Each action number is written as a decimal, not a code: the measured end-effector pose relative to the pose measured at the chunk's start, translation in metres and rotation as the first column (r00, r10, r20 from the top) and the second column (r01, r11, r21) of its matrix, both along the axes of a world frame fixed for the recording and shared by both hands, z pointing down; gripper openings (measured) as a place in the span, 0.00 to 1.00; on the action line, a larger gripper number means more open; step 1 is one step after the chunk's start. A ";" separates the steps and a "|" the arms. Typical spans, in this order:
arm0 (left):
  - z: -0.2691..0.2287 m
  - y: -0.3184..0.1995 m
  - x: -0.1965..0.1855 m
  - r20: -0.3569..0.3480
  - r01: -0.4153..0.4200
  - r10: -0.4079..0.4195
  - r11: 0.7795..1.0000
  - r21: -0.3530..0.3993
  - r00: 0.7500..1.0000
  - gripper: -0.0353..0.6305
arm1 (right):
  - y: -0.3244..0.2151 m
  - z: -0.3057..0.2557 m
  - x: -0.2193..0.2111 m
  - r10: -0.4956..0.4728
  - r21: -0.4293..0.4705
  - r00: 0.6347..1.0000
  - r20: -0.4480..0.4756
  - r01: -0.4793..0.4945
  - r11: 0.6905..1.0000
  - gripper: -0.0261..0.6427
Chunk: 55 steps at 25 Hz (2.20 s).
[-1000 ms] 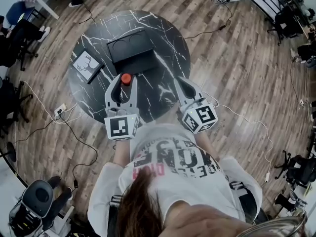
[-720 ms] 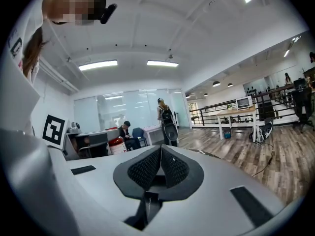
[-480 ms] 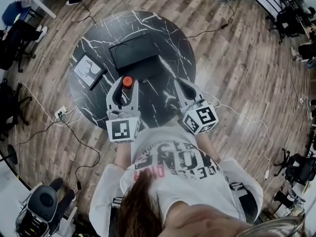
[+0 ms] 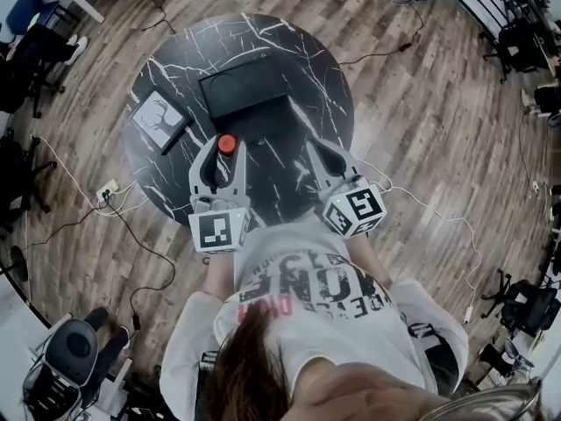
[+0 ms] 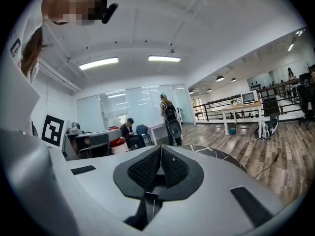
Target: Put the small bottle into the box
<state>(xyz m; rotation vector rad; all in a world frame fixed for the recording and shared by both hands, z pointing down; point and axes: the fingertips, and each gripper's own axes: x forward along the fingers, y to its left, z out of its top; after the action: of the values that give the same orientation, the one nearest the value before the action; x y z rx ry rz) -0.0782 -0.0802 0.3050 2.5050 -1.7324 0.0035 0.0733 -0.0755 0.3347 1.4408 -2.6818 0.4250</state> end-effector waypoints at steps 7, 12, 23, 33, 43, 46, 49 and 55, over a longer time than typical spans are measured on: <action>-0.002 0.004 0.000 0.007 0.072 -0.072 0.997 -0.011 0.997 0.27 | -0.004 -0.001 0.000 -0.068 -0.011 0.998 0.008 0.068 0.998 0.04; -0.005 0.003 0.009 0.005 0.129 -0.129 0.992 -0.011 0.992 0.27 | -0.017 -0.005 0.008 -0.130 -0.009 0.992 0.007 0.130 0.992 0.04; -0.011 -0.001 0.026 0.019 0.286 -0.286 0.958 0.011 0.958 0.27 | -0.053 -0.004 0.022 -0.243 0.018 0.970 0.000 0.243 0.970 0.04; -0.006 0.006 0.045 0.036 0.363 -0.363 0.932 0.017 0.931 0.27 | -0.060 0.002 0.029 -0.342 0.032 0.939 0.025 0.342 0.939 0.04; -0.011 0.009 0.051 0.058 0.356 -0.358 0.934 0.034 0.932 0.27 | -0.060 -0.004 0.044 -0.299 0.062 0.953 0.054 0.296 0.953 0.04; -0.017 0.009 0.048 0.060 0.364 -0.366 0.930 0.050 0.928 0.27 | -0.058 -0.006 0.048 -0.293 0.066 0.955 0.053 0.289 0.955 0.04; -0.021 0.012 0.048 0.058 0.370 -0.373 0.927 0.059 0.926 0.27 | -0.055 -0.007 0.049 -0.290 0.069 0.955 0.053 0.286 0.956 0.04; -0.024 0.020 0.047 0.057 0.381 -0.385 0.922 0.066 0.921 0.27 | -0.051 -0.009 0.046 -0.295 0.079 0.954 0.060 0.290 0.954 0.04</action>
<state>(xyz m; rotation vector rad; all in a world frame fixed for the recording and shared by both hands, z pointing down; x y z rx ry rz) -0.0314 -0.0606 0.2811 2.1762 -2.2506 0.0155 0.1192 -0.1268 0.3253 1.0320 -2.9295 0.3689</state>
